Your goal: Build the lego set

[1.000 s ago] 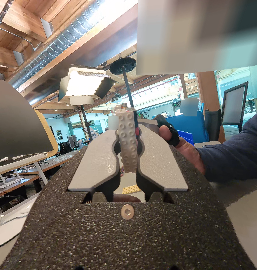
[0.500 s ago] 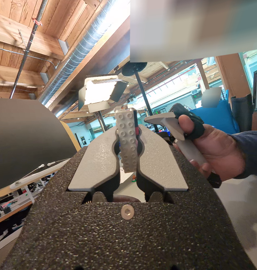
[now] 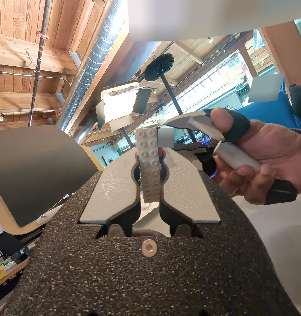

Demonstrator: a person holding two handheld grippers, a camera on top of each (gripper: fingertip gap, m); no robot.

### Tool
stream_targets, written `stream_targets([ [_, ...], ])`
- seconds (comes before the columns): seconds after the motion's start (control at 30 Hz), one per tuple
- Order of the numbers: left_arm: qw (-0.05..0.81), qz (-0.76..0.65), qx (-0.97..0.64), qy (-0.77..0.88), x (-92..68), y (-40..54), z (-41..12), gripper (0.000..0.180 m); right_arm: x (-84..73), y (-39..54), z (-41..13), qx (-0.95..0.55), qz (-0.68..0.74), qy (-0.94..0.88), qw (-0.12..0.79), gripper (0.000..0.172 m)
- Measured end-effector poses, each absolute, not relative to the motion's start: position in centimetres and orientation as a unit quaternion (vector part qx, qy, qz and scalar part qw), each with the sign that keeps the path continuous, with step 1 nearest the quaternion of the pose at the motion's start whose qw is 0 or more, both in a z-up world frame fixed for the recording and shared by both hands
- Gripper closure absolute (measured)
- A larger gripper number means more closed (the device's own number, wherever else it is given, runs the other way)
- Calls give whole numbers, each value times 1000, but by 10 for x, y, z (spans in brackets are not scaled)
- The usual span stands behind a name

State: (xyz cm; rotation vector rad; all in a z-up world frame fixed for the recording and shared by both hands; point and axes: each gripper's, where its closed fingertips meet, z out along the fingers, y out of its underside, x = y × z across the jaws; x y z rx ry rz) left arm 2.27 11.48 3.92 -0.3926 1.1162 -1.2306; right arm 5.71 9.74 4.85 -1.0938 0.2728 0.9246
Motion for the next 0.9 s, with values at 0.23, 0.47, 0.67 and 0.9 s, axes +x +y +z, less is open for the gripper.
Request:
stream_targets([
  [0.23,660,-540,-167,494,22,112,38,161,64,100,45,-494,426,148,744,141],
  [0.47,659,-539,-161,499,22,108,36,161,67,102,41,-481,454,167,731,149],
  [0.67,662,-537,-159,498,22,107,36,161,68,96,48,-453,468,162,742,151],
  [0.9,666,-529,-153,503,22,106,34,161,66,94,52,-435,487,157,741,147],
])
